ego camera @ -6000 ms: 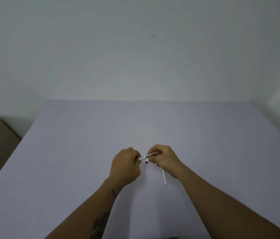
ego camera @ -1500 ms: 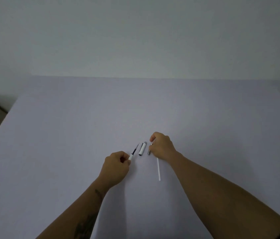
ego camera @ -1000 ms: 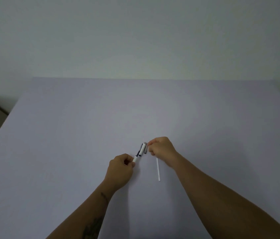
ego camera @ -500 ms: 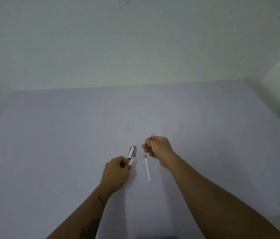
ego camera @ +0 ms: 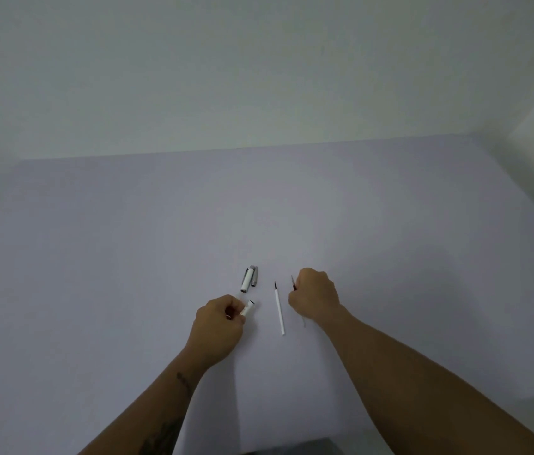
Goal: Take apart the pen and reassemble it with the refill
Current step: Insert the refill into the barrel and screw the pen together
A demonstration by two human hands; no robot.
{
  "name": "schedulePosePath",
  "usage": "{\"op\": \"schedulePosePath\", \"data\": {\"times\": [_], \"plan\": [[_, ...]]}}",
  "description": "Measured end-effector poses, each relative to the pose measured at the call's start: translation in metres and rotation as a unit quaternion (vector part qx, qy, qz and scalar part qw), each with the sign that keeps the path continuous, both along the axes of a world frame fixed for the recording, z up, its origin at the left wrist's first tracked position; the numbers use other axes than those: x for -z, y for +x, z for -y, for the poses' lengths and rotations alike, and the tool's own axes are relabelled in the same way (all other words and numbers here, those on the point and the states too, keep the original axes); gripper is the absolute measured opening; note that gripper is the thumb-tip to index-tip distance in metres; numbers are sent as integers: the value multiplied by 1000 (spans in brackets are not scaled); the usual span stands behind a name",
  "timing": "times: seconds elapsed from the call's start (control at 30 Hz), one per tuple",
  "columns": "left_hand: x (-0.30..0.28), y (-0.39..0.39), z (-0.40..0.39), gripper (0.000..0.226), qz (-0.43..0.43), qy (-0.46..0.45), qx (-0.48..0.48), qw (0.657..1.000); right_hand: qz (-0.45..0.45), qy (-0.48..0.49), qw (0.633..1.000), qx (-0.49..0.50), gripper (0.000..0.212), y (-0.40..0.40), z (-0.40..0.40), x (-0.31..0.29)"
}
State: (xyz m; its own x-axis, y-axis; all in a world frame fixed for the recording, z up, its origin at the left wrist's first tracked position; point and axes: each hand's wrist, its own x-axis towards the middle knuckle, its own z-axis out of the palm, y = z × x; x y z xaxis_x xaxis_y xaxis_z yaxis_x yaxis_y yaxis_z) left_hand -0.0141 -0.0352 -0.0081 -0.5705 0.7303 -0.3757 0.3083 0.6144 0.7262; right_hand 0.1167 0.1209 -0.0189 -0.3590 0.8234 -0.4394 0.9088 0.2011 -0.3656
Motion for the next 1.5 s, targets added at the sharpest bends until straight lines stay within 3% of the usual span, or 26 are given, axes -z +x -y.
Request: {"op": "schedulePosePath", "data": {"times": [0.23, 0.43, 0.67, 0.77, 0.87, 0.93, 1.5], "plan": [[-1, 2, 2, 15, 14, 6, -11, 1000, -19, 34, 999, 0, 17, -3, 12, 1], [-5, 1, 6, 17, 24, 15, -25, 999, 61, 79, 992, -82, 26, -17, 37, 7], [-8, -8, 23, 15, 28, 6, -31, 999, 74, 44, 994, -73, 24, -22, 47, 2], [-11, -11, 26, 15, 28, 13, -30, 999, -33, -3, 999, -25, 8, -31, 44, -18], [-13, -12, 28, 16, 30, 17, -32, 999, -220, -40, 973, 60, 20, -45, 42, -41], [-14, -11, 27, 18, 34, 25, -36, 998, -275, -50, 957, 78, 19, -50, 44, -53], [-21, -16, 33, 14, 56, 77, -56, 994, -327, -88, 934, 118, 18, -49, 67, -59]]}}
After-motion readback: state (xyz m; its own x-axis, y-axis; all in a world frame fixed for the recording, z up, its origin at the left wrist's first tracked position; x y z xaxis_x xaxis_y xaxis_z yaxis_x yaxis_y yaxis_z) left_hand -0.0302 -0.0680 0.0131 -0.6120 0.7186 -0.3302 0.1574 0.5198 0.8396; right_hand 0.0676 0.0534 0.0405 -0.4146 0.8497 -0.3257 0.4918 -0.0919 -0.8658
